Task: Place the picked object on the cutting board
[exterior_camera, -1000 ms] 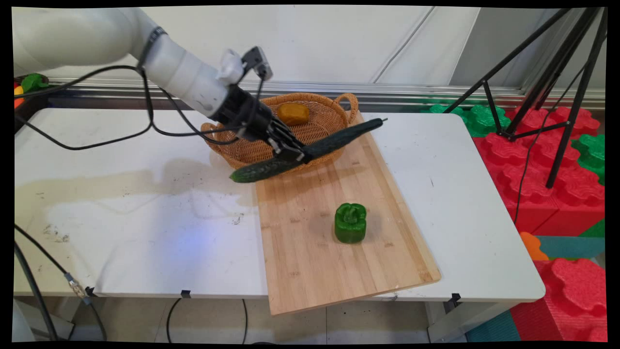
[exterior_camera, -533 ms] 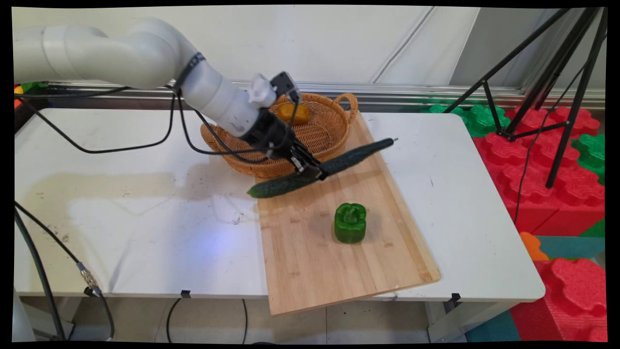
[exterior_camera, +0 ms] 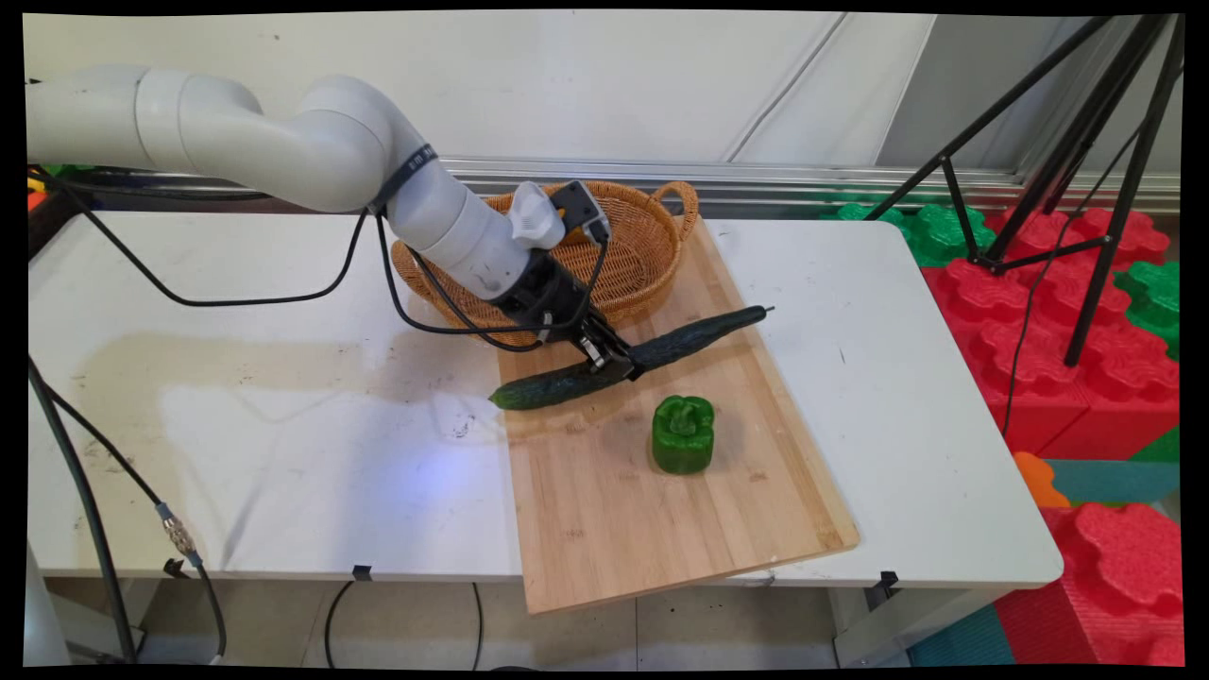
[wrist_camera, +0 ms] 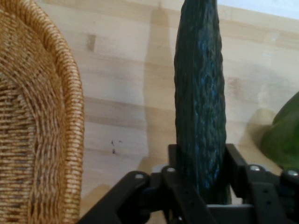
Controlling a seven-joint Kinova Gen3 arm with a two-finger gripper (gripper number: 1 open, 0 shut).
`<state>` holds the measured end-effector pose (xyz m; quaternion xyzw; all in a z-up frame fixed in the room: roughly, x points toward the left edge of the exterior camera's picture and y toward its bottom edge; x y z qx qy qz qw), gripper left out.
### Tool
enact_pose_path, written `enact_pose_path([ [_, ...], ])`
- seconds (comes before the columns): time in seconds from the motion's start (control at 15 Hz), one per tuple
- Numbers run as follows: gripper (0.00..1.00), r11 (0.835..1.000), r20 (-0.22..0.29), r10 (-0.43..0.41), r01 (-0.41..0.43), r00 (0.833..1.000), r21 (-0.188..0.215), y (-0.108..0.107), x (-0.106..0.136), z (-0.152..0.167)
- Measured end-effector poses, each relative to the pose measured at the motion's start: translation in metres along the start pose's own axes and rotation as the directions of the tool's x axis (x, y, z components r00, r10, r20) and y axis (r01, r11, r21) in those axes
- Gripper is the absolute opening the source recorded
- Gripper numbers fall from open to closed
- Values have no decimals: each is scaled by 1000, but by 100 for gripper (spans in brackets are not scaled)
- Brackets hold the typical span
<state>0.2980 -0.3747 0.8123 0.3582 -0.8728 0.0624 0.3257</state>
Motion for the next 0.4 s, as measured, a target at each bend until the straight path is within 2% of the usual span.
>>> enact_pose_path([
  [0.07, 0, 1000, 2, 3, -3, 1000, 3, 1, 0, 3],
  [0.13, 100, 1000, 2, 6, -6, 1000, 5, 1, 0, 5],
  [0.4, 100, 1000, -3, 26, -26, 1000, 14, 2, 1, 6],
])
